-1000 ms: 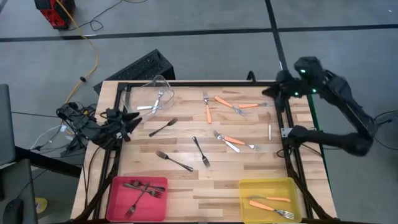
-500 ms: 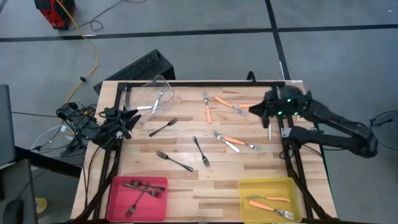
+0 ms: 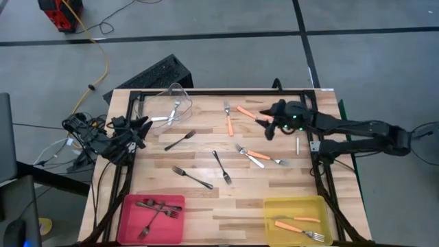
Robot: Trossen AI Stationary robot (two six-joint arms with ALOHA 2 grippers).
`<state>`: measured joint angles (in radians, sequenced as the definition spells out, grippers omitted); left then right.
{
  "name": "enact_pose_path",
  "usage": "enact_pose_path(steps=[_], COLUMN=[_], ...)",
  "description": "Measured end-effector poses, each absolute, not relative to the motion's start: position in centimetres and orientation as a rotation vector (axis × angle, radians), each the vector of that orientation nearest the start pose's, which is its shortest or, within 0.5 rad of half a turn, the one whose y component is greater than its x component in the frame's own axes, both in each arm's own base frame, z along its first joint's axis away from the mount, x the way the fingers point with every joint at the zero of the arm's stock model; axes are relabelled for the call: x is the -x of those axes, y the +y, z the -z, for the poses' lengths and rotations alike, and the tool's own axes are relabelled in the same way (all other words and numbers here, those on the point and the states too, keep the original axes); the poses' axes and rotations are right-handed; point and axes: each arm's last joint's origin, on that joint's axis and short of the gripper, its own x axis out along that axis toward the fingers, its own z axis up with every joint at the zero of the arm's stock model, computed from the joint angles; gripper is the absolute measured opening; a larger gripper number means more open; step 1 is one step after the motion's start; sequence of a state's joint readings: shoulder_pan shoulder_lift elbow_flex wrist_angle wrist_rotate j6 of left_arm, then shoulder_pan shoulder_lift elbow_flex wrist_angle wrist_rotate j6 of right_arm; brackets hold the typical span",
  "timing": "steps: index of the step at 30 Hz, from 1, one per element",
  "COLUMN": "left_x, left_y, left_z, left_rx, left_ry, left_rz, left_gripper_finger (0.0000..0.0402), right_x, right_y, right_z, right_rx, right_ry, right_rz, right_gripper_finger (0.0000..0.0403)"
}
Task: Sort silverware by color (type)
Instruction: Put the white fork into the transparent bin
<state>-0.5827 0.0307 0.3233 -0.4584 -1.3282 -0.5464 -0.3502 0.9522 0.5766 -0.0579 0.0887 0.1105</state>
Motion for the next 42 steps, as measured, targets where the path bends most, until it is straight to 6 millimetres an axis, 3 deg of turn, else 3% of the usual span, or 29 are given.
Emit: enact_pose_path(steps=[8,11,16,20,25,30,34,42], left_x=[-5.5,-5.5,-5.5,-5.5,-5.4,-5.4,-5.4,-5.4], left_y=[-0.3,-0.3,-0.3,-0.3,-0.2,-0.2,-0.2,-0.2], left_z=[-22.7,-22.7,-22.7,-22.7,-22.7,-22.7,-22.7,-22.5], left_rx=[0.365,0.365,0.373,0.354,0.355,0.368,0.366,0.339], left_ry=[-0.084,-0.086,-0.088,-0.09,-0.098,-0.104,-0.107,-0.089], left_rz=[-0.713,-0.716,-0.716,-0.737,-0.758,-0.759,-0.768,-0.772], left_gripper_finger=[0.0178,0.0178,0.0178,0.0178,0.0178,0.0178,0.0178,0.0178], right_x=[-20.3,-19.6,-17.7,-16.2,-15.4,-13.7,-13.1,-13.7], right_y=[-5.2,-4.6,-4.3,-4.1,-4.5,-5.0,-5.2,-5.9], right_z=[-20.8,-19.8,-18.5,-17.9,-17.8,-17.4,-17.0,-15.5], right_rx=[-0.256,-0.288,-0.587,-0.635,-0.72,-0.904,-0.871,-0.834], right_ry=[0.693,0.809,0.955,1.095,1.099,1.131,1.184,1.275], right_rz=[0.409,0.478,0.707,0.807,0.928,1.225,1.349,1.398], right_gripper_finger=[0.0255,0.0255,0.0255,0.0255,0.0255,0.025,0.0245,0.0244])
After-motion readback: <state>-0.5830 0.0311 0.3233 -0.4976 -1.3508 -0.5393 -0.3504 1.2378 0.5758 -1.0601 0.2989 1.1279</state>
